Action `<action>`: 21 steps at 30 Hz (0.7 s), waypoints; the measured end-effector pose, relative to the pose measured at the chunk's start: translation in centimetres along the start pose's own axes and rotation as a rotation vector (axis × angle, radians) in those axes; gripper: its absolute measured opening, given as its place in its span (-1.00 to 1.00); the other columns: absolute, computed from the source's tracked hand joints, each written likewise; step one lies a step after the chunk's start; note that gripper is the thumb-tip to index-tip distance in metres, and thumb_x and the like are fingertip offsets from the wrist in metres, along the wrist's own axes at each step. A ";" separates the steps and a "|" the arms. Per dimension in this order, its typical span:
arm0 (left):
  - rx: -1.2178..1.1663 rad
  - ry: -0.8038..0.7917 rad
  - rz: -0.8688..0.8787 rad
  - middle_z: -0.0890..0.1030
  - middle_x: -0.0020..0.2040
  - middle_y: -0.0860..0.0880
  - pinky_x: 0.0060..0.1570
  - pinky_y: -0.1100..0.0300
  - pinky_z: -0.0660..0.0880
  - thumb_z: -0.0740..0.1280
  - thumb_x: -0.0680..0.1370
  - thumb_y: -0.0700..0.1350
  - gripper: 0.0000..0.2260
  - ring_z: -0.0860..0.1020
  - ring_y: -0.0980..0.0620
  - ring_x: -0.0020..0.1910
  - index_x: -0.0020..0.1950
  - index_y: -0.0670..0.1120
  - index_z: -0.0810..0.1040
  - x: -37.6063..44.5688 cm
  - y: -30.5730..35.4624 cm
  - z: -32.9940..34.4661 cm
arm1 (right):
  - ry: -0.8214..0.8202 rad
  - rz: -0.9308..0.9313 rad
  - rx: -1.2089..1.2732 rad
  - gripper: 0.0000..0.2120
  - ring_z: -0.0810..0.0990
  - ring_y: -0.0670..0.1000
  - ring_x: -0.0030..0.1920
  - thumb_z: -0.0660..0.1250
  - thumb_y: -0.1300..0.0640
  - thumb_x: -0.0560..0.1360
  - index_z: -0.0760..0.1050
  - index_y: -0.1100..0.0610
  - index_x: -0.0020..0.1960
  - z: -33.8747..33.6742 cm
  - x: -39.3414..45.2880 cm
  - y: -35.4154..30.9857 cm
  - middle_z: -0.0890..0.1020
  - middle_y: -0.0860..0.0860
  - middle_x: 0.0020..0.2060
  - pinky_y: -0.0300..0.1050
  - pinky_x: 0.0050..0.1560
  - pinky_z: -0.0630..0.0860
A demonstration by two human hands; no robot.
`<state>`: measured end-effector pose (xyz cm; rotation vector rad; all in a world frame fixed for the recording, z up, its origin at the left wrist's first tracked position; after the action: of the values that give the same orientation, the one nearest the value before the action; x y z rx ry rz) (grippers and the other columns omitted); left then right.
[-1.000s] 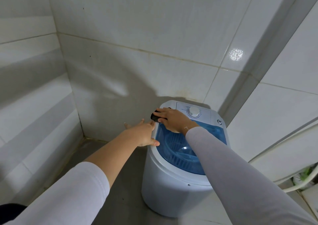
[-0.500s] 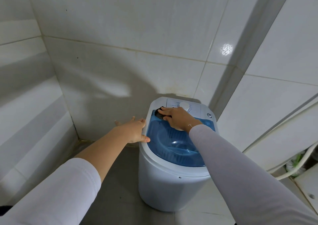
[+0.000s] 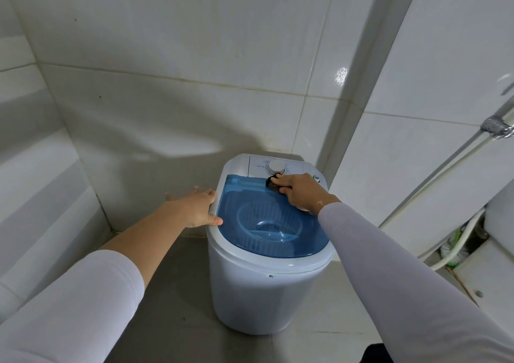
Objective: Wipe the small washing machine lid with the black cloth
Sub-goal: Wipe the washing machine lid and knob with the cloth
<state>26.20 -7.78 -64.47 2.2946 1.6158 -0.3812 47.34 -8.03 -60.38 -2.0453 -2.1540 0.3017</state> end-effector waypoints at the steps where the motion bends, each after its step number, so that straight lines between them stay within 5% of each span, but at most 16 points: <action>1: -0.003 0.001 0.002 -0.04 0.59 0.03 0.41 -0.38 -0.04 0.21 0.56 0.17 -0.27 -0.13 -0.04 0.57 0.58 -0.01 -0.11 -0.1 0.1 0.0 | 0.005 0.019 0.007 -0.62 0.33 0.09 0.41 0.14 0.20 0.58 0.36 -0.01 0.38 -0.1 -0.2 0.8 0.38 0.00 0.42 -0.10 0.48 0.15; 14: -0.002 0.032 -0.017 0.02 0.59 -0.03 0.44 -0.33 0.00 0.21 0.55 0.17 -0.30 -0.08 -0.06 0.57 0.57 0.01 -0.05 -0.4 0.3 -0.3 | 0.036 0.110 0.034 -0.64 0.38 0.06 0.37 0.18 0.28 0.54 0.48 0.05 0.28 -2.6 -3.9 7.7 0.46 0.03 0.36 -0.23 0.38 0.17; 21: -0.163 0.064 -0.020 0.27 0.52 -0.08 0.46 -0.12 0.17 0.28 0.53 0.14 -0.39 0.17 -0.11 0.53 0.51 -0.05 0.23 0.3 -0.3 0.3 | 0.055 -0.062 -0.018 -0.62 0.43 0.13 0.23 0.31 0.18 0.48 0.46 0.02 0.29 -6.5 -1.5 0.7 0.44 0.13 0.21 -0.12 0.29 0.27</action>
<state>25.96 -7.55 -64.90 2.1905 1.6371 -0.1742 49.68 -9.26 -54.26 -1.9677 -2.1905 0.2168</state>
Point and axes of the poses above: each hand's wrist, its own x-axis towards the middle knuckle, its own z-axis out of the palm, y = z × x, the point moved 10 cm from there along x, towards the middle knuckle
